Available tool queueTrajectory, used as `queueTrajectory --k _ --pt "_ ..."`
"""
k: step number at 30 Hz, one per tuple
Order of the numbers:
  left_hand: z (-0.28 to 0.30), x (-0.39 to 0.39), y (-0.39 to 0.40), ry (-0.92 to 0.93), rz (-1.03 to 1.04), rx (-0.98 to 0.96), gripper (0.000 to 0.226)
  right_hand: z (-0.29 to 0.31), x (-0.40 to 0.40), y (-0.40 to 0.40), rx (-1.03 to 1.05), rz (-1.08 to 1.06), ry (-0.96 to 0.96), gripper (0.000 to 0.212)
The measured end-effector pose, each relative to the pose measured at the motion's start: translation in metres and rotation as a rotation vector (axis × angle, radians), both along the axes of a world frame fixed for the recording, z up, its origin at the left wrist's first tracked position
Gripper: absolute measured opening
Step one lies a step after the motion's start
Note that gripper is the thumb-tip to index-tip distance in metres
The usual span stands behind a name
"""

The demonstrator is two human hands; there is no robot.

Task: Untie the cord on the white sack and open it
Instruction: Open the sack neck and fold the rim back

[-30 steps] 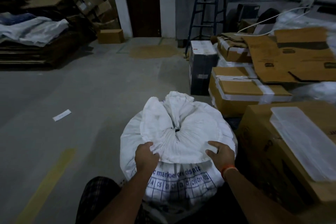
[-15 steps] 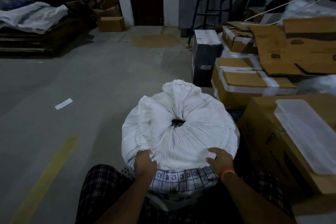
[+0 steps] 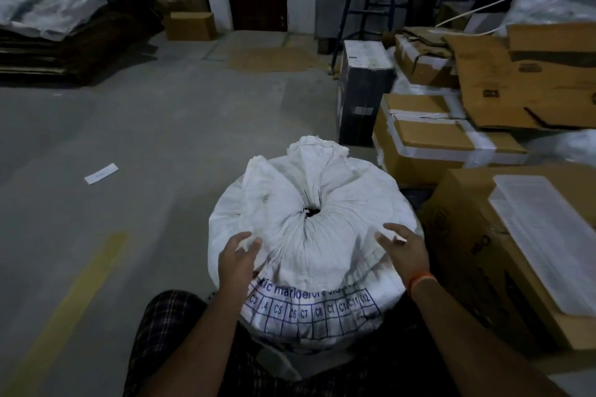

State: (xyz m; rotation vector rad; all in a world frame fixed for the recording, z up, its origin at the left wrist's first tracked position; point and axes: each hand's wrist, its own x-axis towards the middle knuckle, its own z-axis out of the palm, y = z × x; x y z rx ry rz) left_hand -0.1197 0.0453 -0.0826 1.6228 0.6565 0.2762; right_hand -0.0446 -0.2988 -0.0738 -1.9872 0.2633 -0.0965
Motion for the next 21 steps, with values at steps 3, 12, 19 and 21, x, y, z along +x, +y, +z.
queueTrajectory --k 3,12,19,21 --pt "-0.001 0.013 0.01 -0.026 -0.051 -0.005 0.014 0.013 0.016 0.004 0.01 0.067 -0.013 0.031" --pt "-0.003 0.021 0.007 0.018 -0.265 -0.064 0.037 0.008 0.034 0.019 -0.118 0.242 0.026 0.052" --pt "-0.016 -0.021 0.008 0.258 -0.155 0.56 0.048 -0.029 -0.007 -0.018 -0.584 0.28 0.196 0.076" --pt "-0.013 -0.031 0.008 0.291 -0.135 0.646 0.051 -0.032 -0.02 -0.023 -0.644 0.264 0.245 0.079"
